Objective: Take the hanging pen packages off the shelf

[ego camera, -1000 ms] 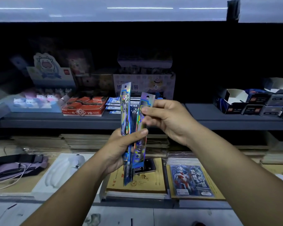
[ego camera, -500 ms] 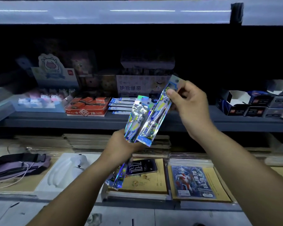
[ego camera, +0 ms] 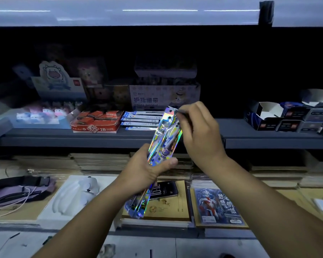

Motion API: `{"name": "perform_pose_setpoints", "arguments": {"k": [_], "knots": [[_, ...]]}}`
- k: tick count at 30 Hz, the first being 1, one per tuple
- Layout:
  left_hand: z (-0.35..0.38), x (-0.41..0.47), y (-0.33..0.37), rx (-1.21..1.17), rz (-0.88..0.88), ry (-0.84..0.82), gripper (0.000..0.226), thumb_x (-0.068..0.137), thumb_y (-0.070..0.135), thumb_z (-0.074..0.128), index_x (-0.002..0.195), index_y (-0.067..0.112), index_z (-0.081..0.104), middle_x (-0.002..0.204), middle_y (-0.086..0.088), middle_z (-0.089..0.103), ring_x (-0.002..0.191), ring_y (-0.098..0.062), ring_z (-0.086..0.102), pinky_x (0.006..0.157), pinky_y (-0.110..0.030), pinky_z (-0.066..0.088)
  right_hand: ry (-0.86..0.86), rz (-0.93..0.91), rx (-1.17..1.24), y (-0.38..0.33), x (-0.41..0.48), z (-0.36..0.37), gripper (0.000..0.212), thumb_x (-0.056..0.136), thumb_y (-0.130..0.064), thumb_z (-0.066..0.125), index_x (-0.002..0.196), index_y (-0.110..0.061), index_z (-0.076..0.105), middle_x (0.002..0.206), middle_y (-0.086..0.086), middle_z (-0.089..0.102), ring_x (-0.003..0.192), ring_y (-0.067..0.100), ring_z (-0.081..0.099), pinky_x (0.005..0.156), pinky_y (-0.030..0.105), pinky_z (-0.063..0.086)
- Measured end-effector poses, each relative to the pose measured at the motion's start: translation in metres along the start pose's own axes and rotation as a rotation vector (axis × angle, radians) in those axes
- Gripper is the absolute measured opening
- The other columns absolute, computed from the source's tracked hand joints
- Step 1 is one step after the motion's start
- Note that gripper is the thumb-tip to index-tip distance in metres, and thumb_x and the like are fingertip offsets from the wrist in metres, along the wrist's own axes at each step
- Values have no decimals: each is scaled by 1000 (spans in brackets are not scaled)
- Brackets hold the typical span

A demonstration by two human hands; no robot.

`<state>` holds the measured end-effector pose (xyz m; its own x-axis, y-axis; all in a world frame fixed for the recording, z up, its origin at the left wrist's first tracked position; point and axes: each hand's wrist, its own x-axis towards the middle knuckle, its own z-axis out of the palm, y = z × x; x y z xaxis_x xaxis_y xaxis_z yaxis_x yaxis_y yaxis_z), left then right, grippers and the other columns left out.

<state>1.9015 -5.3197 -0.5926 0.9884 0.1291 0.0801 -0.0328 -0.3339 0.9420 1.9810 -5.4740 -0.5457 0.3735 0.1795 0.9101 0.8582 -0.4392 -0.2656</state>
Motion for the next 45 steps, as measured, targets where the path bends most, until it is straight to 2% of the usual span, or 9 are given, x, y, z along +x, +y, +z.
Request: {"name": "perform_pose_setpoints", "arguments": {"k": [6,16,20,23,26,29,32,36,45], "knots": [[-5,-1,0,-34,22,-65,52,78,63,62,109,21,59,79,-1,67,55,-14,62,53,-31,50,47,105,42,-6,-6,3,1,95,0,66,95,1,67,91,11,64,80,12,55,76,9,37],[-1,2,-3,-42,67,-109,30,85,38,78,104,19,66,94,-8,76,86,-23,72,84,-46,57,-37,320,153,-26,-19,17,17,92,-12,74,79,-8,63,74,-3,59,66,12,53,62,17,42],[-2,5,-3,-101,50,-81,16,88,17,75,101,11,69,92,-10,76,89,-28,73,81,-41,56,-117,410,230,-28,-14,20,23,91,-17,75,76,-6,60,69,6,61,63,18,54,62,37,48],[-2,3,1,-297,-51,-36,13,93,4,61,97,-9,61,75,-19,68,69,-29,69,69,-36,58,-170,433,278,-27,-11,14,13,92,-21,74,92,-12,64,86,4,63,61,8,49,61,29,47],[-6,6,9,-445,-27,103,18,95,3,56,83,-2,69,83,-17,75,76,-26,69,72,-36,59,-56,770,454,-32,-20,14,13,96,-28,69,100,-16,65,92,0,65,67,6,54,68,24,47],[-13,11,16,-697,-7,227,18,99,8,55,102,-6,67,102,-17,75,91,-30,74,71,-41,62,29,1351,606,-43,-41,23,25,102,-34,58,96,-11,65,86,2,66,71,15,56,64,34,45],[-16,12,22,-772,90,348,16,100,14,61,105,-1,58,93,-19,74,78,-34,75,65,-42,61,-24,1812,917,-58,-53,31,46,102,-49,52,108,-6,67,103,14,75,89,30,70,75,40,57],[-4,9,28,-819,162,439,20,92,11,72,97,6,53,68,-12,62,55,-27,64,60,-39,56,-3,1856,1423,-69,-48,41,64,103,-56,42,118,1,67,109,26,75,96,38,73,91,56,55],[15,-1,30,-846,140,278,20,78,-1,81,79,14,67,72,-13,63,66,-26,63,70,-38,56,132,1869,1412,-68,-29,52,48,102,-29,43,136,-2,61,123,19,72,107,33,70,96,44,54]]}}
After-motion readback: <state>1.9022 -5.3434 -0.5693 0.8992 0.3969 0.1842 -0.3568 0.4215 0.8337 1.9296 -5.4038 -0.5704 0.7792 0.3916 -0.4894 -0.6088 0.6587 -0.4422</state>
